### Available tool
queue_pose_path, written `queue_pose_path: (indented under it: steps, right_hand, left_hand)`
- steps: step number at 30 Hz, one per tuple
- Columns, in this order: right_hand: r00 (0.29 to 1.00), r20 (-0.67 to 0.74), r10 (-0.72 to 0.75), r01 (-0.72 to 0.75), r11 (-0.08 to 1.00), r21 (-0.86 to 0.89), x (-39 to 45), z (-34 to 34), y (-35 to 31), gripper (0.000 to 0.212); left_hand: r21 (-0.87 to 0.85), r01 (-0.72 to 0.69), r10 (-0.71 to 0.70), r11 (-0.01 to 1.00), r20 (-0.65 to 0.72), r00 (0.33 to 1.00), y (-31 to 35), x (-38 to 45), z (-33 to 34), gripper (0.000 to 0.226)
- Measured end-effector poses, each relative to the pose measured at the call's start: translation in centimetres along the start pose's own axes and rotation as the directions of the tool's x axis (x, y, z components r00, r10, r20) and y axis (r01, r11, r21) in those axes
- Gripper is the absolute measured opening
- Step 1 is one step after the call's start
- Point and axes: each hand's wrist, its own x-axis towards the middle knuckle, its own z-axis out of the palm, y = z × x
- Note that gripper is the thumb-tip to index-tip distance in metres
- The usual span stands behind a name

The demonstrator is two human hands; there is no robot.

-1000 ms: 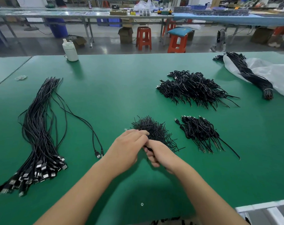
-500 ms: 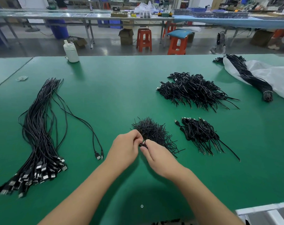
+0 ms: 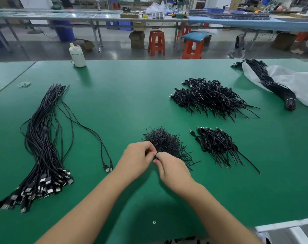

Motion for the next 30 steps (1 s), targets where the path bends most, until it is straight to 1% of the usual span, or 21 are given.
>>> queue_pose_path:
  steps: [2,5,7,8,10,11,13,17,21,24,30]
  right_hand:
    - [1.0,-0.007,-0.004,0.004,1.0,0.015,0.0,0.1,0.1,0.021]
    - [1.0,0.001,-0.008,0.008,1.0,-0.006,0.1,0.3,0.3,0.021]
    - [1.0,-0.005,-0.003,0.003,0.999,-0.046,0.2,0.4,0.4,0.023]
    - [1.0,-0.014,-0.001,0.0,0.998,-0.064,0.2,0.5,0.4,0.023]
    - [1.0,-0.028,0.0,-0.003,0.995,-0.096,0.3,0.5,0.4,0.024]
    - [1.0,-0.032,0.0,-0.004,0.993,-0.118,0.4,0.6,0.5,0.024]
    - [0.999,-0.033,-0.007,0.002,0.986,-0.165,0.3,0.7,0.4,0.023]
    - [0.999,-0.037,-0.003,-0.004,0.979,-0.205,0.3,1.0,0.4,0.02]
    - [1.0,-0.008,0.005,-0.007,0.974,-0.228,0.4,1.2,0.4,0.017]
    - [1.0,-0.003,-0.004,0.004,0.971,-0.238,0.2,1.3,0.6,0.016]
    - [0.998,0.005,-0.059,0.058,0.957,-0.285,-0.2,1.7,1.2,0.016]
  left_hand:
    - [0.003,0.022,-0.021,1.0,-0.042,0.999,-0.1,0.0,0.1,0.01]
    - [0.092,0.049,-0.037,0.995,-0.127,0.991,-0.3,-0.1,0.5,0.015]
    - [0.173,0.02,0.009,0.985,-0.164,0.986,-0.3,-0.3,0.9,0.018]
    - [0.212,-0.002,0.037,0.977,-0.163,0.986,-0.3,-0.4,1.1,0.024]
    - [0.242,-0.015,0.048,0.97,-0.134,0.99,-0.2,-0.6,1.4,0.037]
    - [0.239,-0.01,0.039,0.971,-0.116,0.993,-0.1,-0.7,1.4,0.038]
    - [0.221,-0.002,0.021,0.975,-0.086,0.996,0.0,-0.6,1.4,0.032]
    - [0.191,0.01,-0.004,0.982,-0.033,0.999,0.1,-0.5,1.5,0.016]
    - [0.166,0.035,-0.038,0.986,0.011,0.999,0.3,-0.5,2.0,0.011]
    - [0.196,0.056,-0.063,0.979,0.032,0.997,0.5,-0.4,2.2,0.005]
    - [0.154,0.119,-0.136,0.981,0.105,0.985,0.2,-0.1,1.9,0.016]
